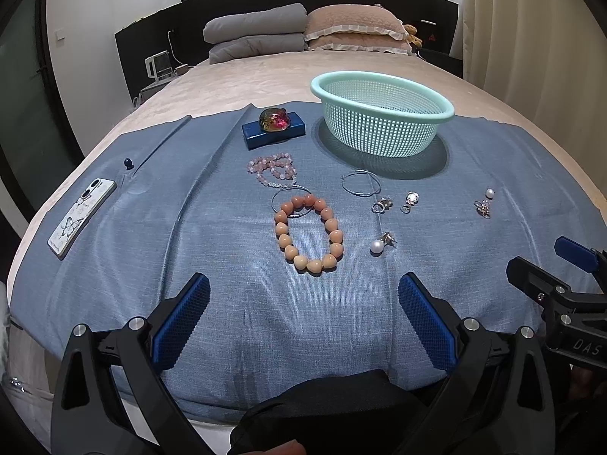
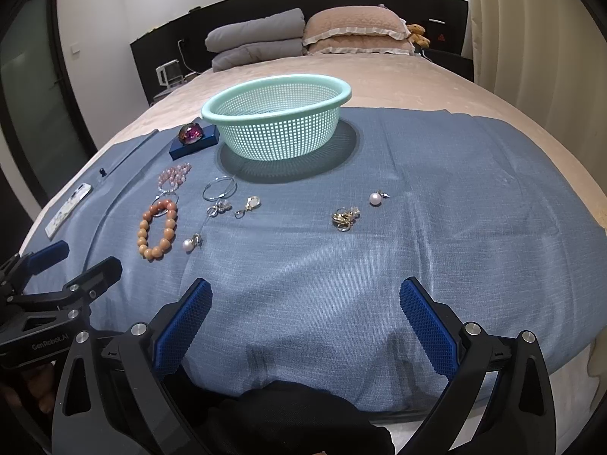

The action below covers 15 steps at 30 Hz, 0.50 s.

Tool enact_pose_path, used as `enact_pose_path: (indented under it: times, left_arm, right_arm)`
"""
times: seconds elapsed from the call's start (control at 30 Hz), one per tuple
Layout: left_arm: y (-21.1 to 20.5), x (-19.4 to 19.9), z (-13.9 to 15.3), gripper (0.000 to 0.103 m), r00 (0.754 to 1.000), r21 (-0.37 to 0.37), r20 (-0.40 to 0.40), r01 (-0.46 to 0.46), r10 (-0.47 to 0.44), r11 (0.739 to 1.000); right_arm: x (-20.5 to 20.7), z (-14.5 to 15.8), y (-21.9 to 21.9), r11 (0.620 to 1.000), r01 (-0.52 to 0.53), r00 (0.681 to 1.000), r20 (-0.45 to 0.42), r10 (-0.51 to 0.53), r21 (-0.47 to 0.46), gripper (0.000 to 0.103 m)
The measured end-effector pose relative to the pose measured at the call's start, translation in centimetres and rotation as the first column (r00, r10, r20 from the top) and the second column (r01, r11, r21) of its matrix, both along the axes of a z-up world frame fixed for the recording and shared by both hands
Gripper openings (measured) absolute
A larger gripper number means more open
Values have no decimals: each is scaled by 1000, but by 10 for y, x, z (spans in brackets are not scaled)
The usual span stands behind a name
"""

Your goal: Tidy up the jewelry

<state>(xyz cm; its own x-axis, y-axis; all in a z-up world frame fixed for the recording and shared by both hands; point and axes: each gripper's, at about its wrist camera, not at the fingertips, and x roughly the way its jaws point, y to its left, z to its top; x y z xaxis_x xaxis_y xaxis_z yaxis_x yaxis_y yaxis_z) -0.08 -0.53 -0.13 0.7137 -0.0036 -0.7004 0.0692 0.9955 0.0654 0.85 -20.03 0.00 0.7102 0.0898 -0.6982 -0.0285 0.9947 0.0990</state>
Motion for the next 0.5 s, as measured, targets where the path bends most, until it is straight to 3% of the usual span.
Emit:
enact_pose_path:
  times: [0.5]
  left_arm:
    - [1, 2, -1, 97, 1000, -6, -9, 0, 0, 1000]
  right_arm:
    - [0, -1, -1, 1000, -3, 1000, -5, 3, 17, 95]
